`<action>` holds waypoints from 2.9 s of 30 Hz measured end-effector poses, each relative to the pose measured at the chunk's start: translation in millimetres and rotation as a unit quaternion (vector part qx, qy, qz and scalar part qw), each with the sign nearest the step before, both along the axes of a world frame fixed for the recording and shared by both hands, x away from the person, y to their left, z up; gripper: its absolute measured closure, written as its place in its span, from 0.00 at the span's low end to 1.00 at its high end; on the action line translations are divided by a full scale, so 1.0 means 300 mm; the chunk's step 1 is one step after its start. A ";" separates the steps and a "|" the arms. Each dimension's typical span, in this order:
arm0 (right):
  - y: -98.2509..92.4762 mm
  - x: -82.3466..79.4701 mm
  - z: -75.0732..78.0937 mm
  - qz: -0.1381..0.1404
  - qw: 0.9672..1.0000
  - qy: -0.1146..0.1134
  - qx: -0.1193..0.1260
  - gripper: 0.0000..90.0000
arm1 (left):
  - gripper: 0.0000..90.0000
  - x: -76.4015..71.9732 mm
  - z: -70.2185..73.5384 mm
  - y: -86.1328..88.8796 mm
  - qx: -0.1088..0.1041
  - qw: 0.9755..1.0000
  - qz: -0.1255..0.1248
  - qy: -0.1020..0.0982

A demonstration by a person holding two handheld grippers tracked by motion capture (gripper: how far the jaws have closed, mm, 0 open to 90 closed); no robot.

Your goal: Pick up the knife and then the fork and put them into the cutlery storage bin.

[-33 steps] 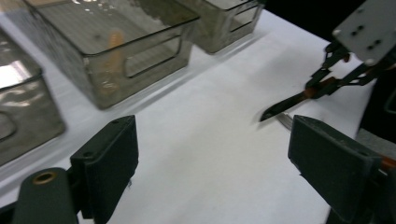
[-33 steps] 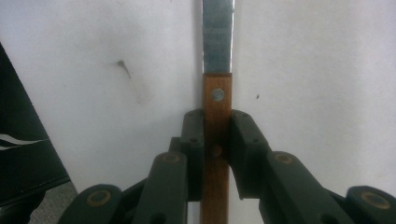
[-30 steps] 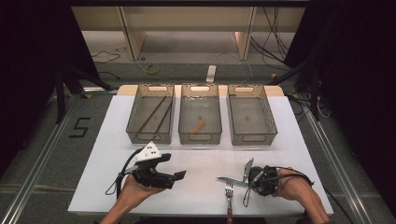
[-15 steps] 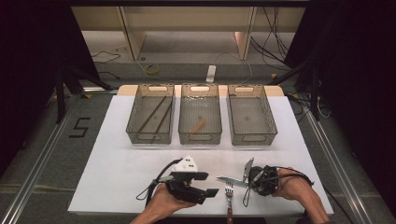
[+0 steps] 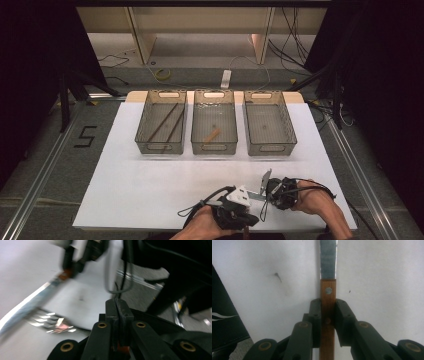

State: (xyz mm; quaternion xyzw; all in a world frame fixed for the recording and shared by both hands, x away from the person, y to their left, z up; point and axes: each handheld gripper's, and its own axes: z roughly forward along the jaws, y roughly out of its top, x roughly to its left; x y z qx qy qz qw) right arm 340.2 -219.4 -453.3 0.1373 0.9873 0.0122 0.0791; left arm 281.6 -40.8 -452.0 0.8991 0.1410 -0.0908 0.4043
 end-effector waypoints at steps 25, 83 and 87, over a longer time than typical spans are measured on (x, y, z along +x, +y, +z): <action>-0.002 -0.006 0.009 0.004 1.000 -0.002 0.003 0.86 | 0.99 0.005 -0.048 0.095 0.187 0.981 -0.038 -0.039; -0.095 0.139 0.222 -0.107 0.979 -0.087 0.148 0.86 | 0.30 0.089 0.089 0.460 -0.016 0.982 0.181 -0.060; -0.097 0.199 0.251 -0.140 0.972 -0.100 0.162 0.86 | 0.26 0.091 0.094 0.478 -0.018 0.978 0.195 -0.066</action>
